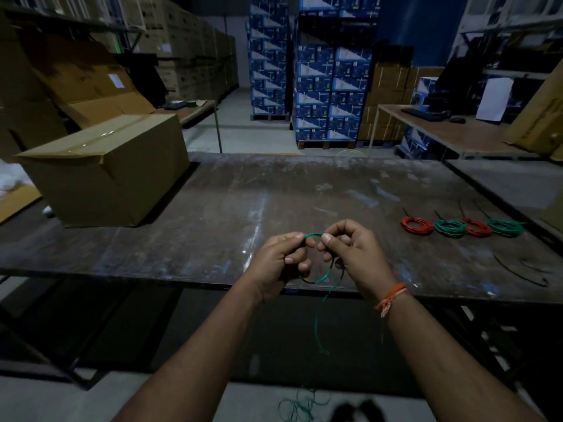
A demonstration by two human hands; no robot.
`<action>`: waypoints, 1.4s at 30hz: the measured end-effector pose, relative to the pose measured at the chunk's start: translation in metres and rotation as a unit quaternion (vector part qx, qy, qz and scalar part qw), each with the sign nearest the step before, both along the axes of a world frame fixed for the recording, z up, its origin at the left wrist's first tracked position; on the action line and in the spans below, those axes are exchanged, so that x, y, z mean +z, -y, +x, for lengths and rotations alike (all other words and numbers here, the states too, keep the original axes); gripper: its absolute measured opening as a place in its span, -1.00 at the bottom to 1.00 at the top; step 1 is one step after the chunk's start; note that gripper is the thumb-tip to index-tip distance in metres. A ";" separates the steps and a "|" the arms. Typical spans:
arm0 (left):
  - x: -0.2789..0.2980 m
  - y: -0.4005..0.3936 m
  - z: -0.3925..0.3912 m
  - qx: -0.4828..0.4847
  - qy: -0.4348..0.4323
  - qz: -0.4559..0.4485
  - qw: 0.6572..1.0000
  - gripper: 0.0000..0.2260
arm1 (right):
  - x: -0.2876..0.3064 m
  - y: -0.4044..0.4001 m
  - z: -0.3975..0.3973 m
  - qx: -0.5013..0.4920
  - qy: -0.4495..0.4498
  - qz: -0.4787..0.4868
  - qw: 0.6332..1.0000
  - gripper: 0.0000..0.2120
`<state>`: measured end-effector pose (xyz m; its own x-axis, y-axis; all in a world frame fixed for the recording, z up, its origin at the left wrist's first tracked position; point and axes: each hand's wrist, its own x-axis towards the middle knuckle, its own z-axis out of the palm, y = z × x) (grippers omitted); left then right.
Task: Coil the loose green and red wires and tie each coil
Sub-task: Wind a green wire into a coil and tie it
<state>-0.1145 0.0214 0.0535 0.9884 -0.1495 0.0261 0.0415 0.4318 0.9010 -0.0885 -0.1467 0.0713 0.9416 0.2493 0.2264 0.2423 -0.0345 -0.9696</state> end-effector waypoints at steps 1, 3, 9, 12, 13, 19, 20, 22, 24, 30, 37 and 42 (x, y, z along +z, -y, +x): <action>0.000 0.001 -0.001 0.009 -0.002 0.009 1.000 -0.77 | 0.001 0.001 0.000 -0.002 -0.001 0.004 1.000 -0.95; 0.000 0.003 -0.001 0.013 -0.007 0.017 1.000 -0.76 | 0.001 0.002 0.000 -0.005 -0.007 0.011 1.000 -0.95; 0.001 0.017 -0.006 -0.022 -0.037 -0.045 0.998 -0.80 | -0.004 0.017 0.000 0.001 -0.001 0.017 1.000 -0.97; 0.003 0.033 -0.003 -0.040 -0.066 -0.126 0.989 -0.79 | -0.006 0.031 0.008 0.007 0.016 0.009 1.000 -0.97; 0.004 0.040 0.000 -0.043 -0.074 -0.150 0.985 -0.80 | -0.005 0.036 0.012 0.010 0.022 0.008 1.000 -0.97; 0.006 0.079 0.021 -0.090 -0.090 -0.207 0.970 -0.78 | 0.000 0.078 0.039 0.023 0.055 -0.005 0.998 -0.97; 0.007 0.086 0.025 -0.087 -0.088 -0.188 0.974 -0.79 | 0.001 0.086 0.043 0.024 0.059 -0.011 0.998 -0.96; 0.007 0.103 0.032 -0.074 -0.093 -0.157 0.980 -0.82 | 0.001 0.103 0.051 0.027 0.073 -0.027 0.997 -0.95; 0.008 0.121 0.038 -0.059 -0.102 -0.141 0.983 -0.83 | 0.001 0.120 0.059 0.034 0.085 -0.034 0.995 -0.95; 0.000 0.156 0.048 -0.040 -0.094 -0.212 0.972 -0.75 | -0.020 0.165 0.073 0.099 0.045 -0.025 0.994 -0.94; -0.003 0.156 0.064 -0.039 -0.070 -0.318 0.945 -0.73 | -0.044 0.207 0.087 0.094 -0.021 0.000 0.995 -0.92; 0.000 0.151 0.073 -0.040 -0.058 -0.366 0.928 -0.77 | -0.068 0.228 0.095 -0.001 -0.038 -0.002 0.999 -0.97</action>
